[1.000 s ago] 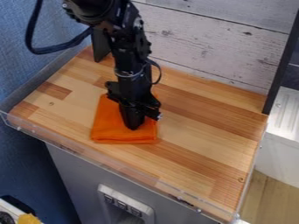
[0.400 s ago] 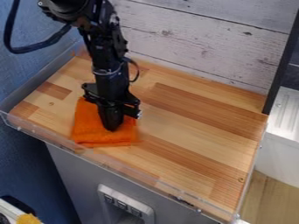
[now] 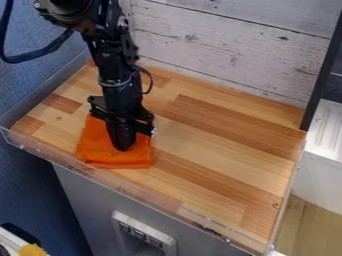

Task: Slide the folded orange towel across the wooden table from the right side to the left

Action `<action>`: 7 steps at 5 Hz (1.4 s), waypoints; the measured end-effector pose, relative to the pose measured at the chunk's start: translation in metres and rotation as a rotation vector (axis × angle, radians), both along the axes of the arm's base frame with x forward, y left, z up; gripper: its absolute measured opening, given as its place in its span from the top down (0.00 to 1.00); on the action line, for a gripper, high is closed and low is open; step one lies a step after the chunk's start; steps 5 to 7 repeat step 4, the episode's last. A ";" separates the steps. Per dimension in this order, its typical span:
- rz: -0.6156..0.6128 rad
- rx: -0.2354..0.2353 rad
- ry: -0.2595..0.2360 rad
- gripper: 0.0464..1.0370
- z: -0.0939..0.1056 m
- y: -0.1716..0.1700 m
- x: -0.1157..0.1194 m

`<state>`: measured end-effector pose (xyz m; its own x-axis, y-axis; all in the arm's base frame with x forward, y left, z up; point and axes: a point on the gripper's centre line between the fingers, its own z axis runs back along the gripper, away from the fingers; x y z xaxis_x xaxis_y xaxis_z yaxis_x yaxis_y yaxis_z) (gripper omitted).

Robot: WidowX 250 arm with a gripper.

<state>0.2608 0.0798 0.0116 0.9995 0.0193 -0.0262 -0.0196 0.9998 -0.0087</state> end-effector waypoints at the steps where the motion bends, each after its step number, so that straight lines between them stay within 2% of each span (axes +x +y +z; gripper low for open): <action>1: 0.001 -0.003 -0.011 0.99 0.002 0.006 0.001; 2: -0.008 -0.003 -0.018 0.96 0.002 0.010 0.002; 3: -0.014 0.003 -0.045 0.81 0.025 0.013 0.008; 4: -0.017 0.001 -0.042 0.56 0.039 0.015 0.014; 7: -0.017 0.001 -0.042 0.56 0.039 0.015 0.014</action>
